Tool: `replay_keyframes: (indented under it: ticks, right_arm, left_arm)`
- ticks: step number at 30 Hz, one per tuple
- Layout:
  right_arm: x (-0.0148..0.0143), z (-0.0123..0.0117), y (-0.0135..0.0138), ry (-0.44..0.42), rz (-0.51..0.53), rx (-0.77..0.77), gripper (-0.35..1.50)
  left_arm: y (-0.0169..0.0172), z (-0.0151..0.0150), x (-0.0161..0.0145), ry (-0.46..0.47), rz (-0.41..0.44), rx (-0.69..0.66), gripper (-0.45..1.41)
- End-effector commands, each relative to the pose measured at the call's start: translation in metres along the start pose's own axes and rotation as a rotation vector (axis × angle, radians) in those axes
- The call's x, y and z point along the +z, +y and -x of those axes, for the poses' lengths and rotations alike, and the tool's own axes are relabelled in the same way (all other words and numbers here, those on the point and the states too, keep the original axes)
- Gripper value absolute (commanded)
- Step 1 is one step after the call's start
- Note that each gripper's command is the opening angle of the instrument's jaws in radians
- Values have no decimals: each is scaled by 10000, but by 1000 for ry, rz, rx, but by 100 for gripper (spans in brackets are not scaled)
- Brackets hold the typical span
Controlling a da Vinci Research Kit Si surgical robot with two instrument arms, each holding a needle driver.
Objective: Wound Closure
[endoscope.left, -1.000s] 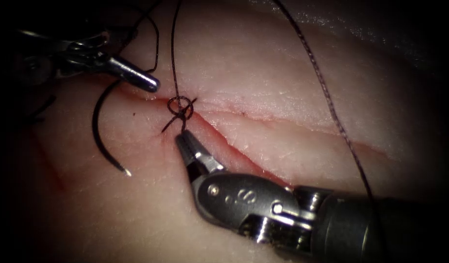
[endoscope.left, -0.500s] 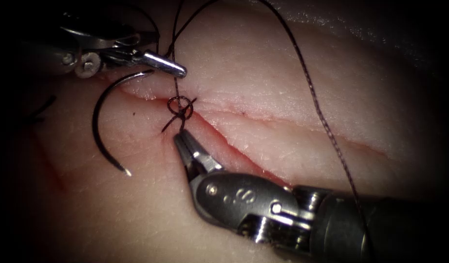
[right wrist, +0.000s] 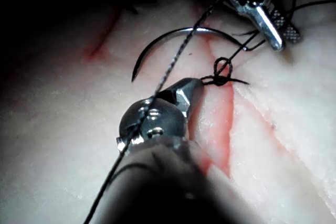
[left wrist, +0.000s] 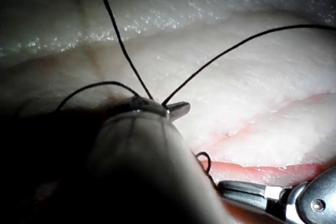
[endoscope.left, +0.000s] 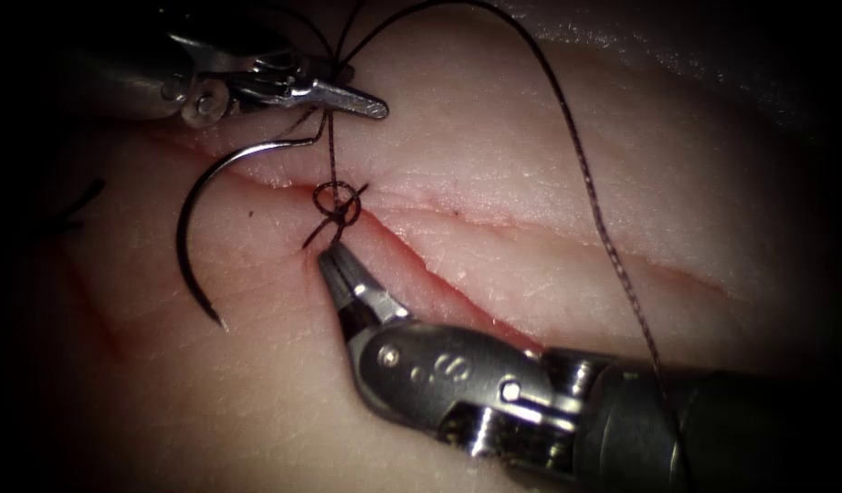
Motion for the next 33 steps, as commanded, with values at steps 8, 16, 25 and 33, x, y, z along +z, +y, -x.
replay_keyframes:
  ticks: [8, 16, 25, 33]
  right_arm:
    - [6, 0, -5, 3, -1, 0, -35]
    - [7, 0, -3, 2, -1, 0, -35]
    - [9, -1, -1, 1, -2, 8, 37]
    - [15, -1, -3, 2, 2, 1, -20]
  left_arm:
    - [2, -19, -9, 19, -31, 112, -37]
    - [5, -35, -1, 38, -32, 205, -45]
    - [6, -44, -3, 72, -32, 263, -45]
    - [13, -49, -3, 111, -17, 266, -45]
